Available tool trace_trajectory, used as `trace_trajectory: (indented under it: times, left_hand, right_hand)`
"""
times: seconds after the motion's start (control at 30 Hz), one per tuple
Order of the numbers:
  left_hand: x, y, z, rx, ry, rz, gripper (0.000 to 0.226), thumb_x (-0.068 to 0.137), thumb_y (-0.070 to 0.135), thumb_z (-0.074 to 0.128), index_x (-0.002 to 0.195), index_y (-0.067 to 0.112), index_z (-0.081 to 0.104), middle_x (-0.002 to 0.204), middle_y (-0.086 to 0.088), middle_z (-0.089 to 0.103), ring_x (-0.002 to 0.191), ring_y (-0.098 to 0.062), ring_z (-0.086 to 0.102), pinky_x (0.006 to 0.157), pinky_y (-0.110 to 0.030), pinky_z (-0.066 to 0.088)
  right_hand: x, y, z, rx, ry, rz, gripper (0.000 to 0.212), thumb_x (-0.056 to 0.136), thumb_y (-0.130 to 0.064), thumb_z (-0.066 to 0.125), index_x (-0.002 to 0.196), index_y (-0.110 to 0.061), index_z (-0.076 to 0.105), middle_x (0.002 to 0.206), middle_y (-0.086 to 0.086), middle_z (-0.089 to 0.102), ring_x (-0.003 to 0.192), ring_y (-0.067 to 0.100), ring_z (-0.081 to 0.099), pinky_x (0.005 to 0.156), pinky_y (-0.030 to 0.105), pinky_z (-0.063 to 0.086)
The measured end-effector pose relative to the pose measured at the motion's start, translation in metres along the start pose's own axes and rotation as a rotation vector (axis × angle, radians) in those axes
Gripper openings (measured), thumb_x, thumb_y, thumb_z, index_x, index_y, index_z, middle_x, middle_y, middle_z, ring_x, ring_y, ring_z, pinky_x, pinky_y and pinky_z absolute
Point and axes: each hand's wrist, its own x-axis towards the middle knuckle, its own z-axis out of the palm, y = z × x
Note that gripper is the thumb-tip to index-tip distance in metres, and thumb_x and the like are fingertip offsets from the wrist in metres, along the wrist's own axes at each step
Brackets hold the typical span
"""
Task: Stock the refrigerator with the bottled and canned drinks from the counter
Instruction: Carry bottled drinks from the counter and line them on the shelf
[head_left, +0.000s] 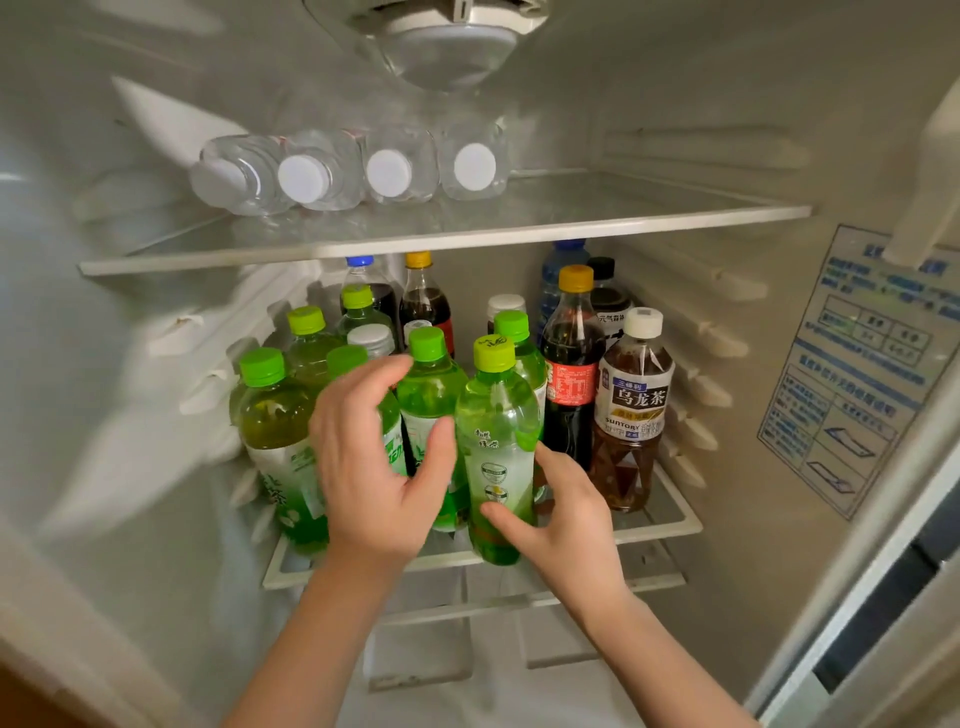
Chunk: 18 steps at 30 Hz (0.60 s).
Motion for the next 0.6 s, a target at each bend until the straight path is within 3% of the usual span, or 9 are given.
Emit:
trace_trajectory:
  times: [0.13, 0.23, 0.37, 0.6]
  left_hand:
    - [0.034, 0.020, 0.006, 0.056, -0.421, -0.010, 0.060, 0.081, 0.048, 0.057, 0.135, 0.026, 0.042, 0.130, 0.014, 0.049, 0.121, -0.001, 0.041, 0.105, -0.030, 0.028]
    - [0.047, 0.022, 0.017, 0.153, -0.590, 0.051, 0.062, 0.081, 0.050, 0.060, 0.136, 0.029, 0.043, 0.138, 0.012, 0.043, 0.120, 0.001, 0.037, 0.104, -0.028, 0.022]
    - [0.055, 0.018, 0.027, 0.171, -0.616, 0.013, 0.059, 0.077, 0.038, 0.072, 0.130, 0.029, 0.048, 0.131, 0.011, 0.041, 0.111, -0.002, 0.042, 0.093, -0.021, 0.031]
    - [0.056, 0.023, 0.039, 0.168, -0.591, -0.068, 0.054, 0.073, 0.031, 0.078, 0.121, 0.028, 0.052, 0.115, 0.016, 0.035, 0.106, -0.007, 0.046, 0.093, -0.031, 0.045]
  right_hand:
    - [0.003, 0.004, 0.000, -0.002, -0.027, -0.023, 0.070, 0.072, -0.041, 0.077, 0.131, -0.014, 0.052, 0.116, -0.006, 0.059, 0.107, 0.005, 0.053, 0.091, 0.017, 0.042]
    - [0.009, 0.006, 0.000, -0.021, -0.064, -0.035, 0.067, 0.074, -0.042, 0.075, 0.130, -0.014, 0.052, 0.113, -0.003, 0.059, 0.105, 0.008, 0.054, 0.089, 0.021, 0.043]
    - [0.014, 0.007, -0.003, -0.040, -0.110, -0.036, 0.060, 0.077, -0.044, 0.072, 0.128, -0.020, 0.052, 0.109, -0.005, 0.058, 0.100, 0.008, 0.054, 0.082, 0.020, 0.042]
    - [0.020, 0.007, -0.010, -0.027, -0.146, 0.006, 0.051, 0.076, -0.038, 0.073, 0.122, -0.026, 0.055, 0.106, -0.007, 0.060, 0.096, 0.009, 0.057, 0.082, 0.025, 0.047]
